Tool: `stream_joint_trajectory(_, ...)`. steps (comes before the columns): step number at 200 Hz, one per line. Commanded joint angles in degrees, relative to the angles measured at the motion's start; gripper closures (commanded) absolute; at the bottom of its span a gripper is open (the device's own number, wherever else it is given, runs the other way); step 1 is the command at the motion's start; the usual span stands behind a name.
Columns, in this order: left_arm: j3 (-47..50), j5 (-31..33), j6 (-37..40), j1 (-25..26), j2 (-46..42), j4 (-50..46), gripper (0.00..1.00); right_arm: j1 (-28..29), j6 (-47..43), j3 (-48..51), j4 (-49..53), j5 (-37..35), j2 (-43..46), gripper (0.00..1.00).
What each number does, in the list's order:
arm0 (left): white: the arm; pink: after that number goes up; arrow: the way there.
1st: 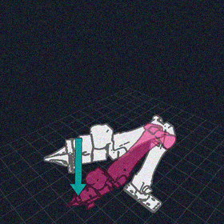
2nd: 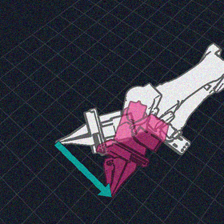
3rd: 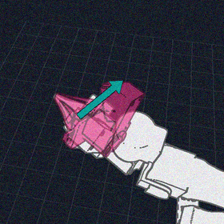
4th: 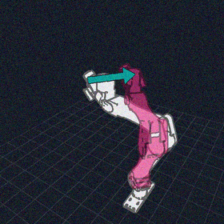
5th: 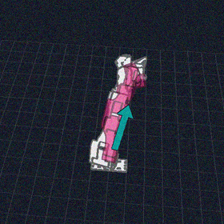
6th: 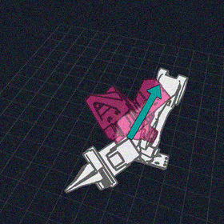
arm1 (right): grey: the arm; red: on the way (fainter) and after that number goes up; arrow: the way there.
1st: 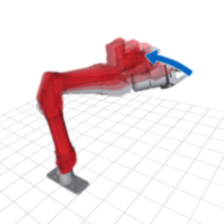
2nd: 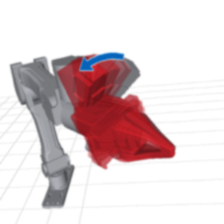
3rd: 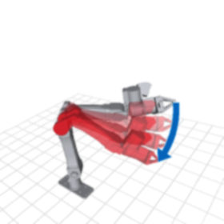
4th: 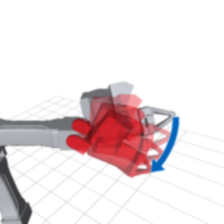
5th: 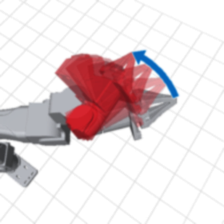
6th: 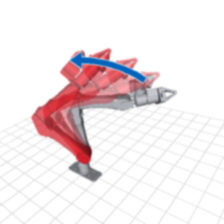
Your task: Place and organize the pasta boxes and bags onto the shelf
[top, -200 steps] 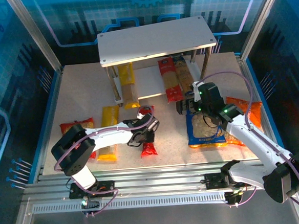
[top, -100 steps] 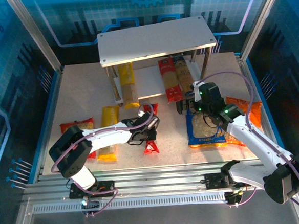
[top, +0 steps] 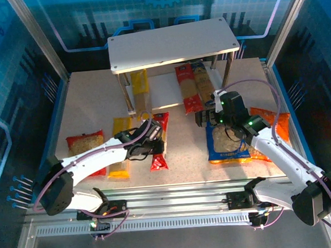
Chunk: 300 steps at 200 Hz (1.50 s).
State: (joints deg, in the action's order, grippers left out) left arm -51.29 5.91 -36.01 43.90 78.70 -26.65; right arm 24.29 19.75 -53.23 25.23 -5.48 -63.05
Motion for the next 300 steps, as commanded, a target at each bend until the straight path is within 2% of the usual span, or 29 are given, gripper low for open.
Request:
stream_joint_trajectory(1, -4.3, -0.6, 2.8, -1.7, -3.8, 4.8, 1.00, -0.8, 0.9, -1.3, -0.6, 1.1, 0.4, 0.00)
stream_joint_trajectory(43, -9.2, -2.0, 5.7, -5.3, -1.5, 9.0, 1.00, -0.4, 1.2, -1.6, -0.2, 1.3, 0.3, 0.00)
stream_joint_trajectory(85, -16.7, -3.5, 8.4, -8.0, 5.4, 12.4, 1.00, -0.1, 1.1, -1.7, 0.6, 1.2, 0.3, 0.00)
stream_joint_trajectory(147, -31.5, 3.3, 13.1, -9.6, 19.4, 11.6, 1.00, 0.0, 0.3, -2.0, 1.6, 0.5, 0.9, 0.00)
stream_joint_trajectory(224, -42.5, 6.4, 9.7, -12.8, 31.4, 11.8, 1.00, -0.4, -0.7, -1.9, 1.2, 0.3, 0.3, 0.00)
stream_joint_trajectory(300, -56.5, 7.7, 8.3, -13.0, 42.9, 7.5, 1.00, -1.1, -1.1, -1.5, 0.9, 0.9, 0.1, 0.00)
